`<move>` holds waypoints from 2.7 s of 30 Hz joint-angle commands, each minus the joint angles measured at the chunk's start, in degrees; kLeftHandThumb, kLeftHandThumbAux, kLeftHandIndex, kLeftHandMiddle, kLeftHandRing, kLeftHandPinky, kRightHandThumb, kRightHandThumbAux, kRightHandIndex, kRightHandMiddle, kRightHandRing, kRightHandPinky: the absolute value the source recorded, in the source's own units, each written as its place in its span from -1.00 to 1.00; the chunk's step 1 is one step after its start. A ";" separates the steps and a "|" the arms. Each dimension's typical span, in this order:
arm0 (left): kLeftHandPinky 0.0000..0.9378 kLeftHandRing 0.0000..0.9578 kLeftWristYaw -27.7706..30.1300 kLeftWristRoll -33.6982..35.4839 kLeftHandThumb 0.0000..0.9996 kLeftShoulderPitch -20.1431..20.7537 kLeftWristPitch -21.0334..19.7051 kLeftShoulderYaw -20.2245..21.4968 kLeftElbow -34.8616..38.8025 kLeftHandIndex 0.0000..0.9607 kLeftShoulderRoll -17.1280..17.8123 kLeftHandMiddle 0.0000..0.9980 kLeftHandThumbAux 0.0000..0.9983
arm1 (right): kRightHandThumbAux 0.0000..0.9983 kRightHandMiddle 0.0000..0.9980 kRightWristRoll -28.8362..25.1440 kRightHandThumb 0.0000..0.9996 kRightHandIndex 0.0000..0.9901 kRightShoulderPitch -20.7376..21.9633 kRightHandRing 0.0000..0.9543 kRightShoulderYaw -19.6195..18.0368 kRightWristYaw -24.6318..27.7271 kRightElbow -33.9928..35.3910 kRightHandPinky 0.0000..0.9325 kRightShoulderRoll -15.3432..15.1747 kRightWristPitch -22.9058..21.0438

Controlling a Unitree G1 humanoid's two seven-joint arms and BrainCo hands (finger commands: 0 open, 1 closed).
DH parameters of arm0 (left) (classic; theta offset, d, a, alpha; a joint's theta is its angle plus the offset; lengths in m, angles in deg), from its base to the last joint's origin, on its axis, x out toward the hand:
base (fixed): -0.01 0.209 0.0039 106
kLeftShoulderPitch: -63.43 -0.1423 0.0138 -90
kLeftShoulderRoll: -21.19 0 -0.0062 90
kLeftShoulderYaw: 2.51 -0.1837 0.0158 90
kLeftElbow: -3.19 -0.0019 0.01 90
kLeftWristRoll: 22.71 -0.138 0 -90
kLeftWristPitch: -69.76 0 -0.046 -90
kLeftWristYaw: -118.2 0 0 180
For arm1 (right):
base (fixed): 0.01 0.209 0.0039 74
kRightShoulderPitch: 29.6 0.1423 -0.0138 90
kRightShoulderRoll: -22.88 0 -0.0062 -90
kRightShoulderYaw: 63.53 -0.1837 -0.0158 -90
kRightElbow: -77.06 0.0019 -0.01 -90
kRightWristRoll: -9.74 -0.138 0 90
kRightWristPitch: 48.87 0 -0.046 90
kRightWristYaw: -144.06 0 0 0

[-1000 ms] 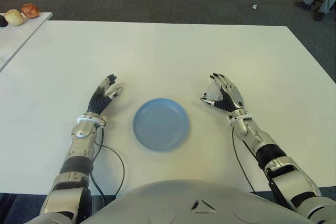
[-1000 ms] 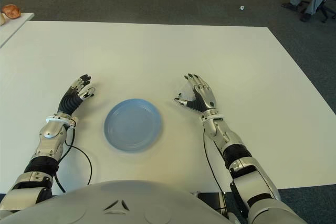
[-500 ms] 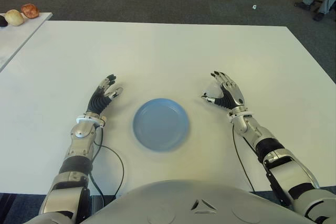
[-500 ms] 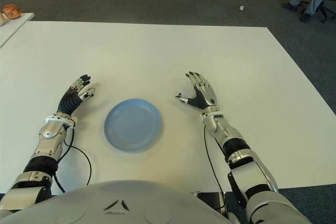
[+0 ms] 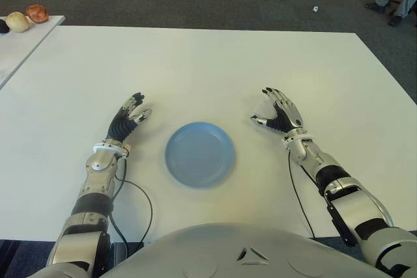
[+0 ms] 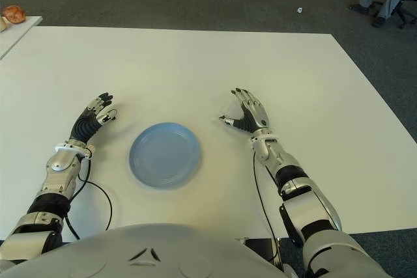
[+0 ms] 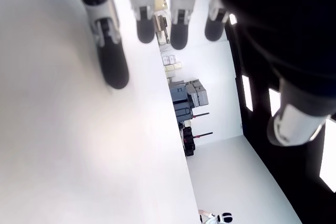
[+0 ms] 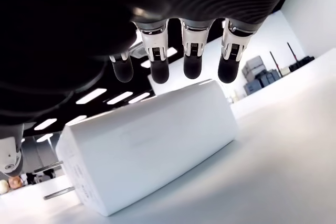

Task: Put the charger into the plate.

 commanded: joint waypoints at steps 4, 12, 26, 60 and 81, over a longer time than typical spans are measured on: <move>-0.89 -0.83 1.23 0.22 -1.00 -1.76 -1.73 0.54 -3.26 -0.92 1.19 -0.79 0.11 | -0.10 -1.00 0.39 -0.55 -1.00 -1.18 -1.00 1.56 1.00 -4.84 -1.00 1.20 -1.92; -0.91 -0.83 0.90 0.47 -1.00 -1.81 -1.55 0.71 -3.37 -0.91 1.32 -0.78 0.10 | -0.07 -1.00 0.24 -0.52 -1.00 -1.00 -1.00 1.91 1.13 -5.87 -1.00 1.69 -2.29; -0.95 -0.84 1.13 0.47 -1.00 -1.85 -1.14 0.61 -3.22 -0.91 1.81 -0.78 0.09 | -0.05 -1.00 0.07 -0.51 -1.00 -1.99 -1.00 2.36 0.99 -5.80 -1.00 2.42 -2.80; -0.96 -0.85 0.71 0.01 -1.00 -2.01 -3.21 0.08 -1.36 -0.90 2.15 -0.79 0.10 | -0.08 -1.00 1.40 -0.51 -1.00 -5.52 -1.00 5.42 1.02 -3.75 -0.99 2.09 -3.46; -0.88 -0.82 0.86 1.11 -1.00 -1.79 -3.33 0.41 -0.83 -0.92 1.26 -0.78 0.15 | -0.07 -1.00 1.04 -0.46 -1.00 -6.21 -1.00 6.46 3.50 -0.67 -0.95 1.08 -3.89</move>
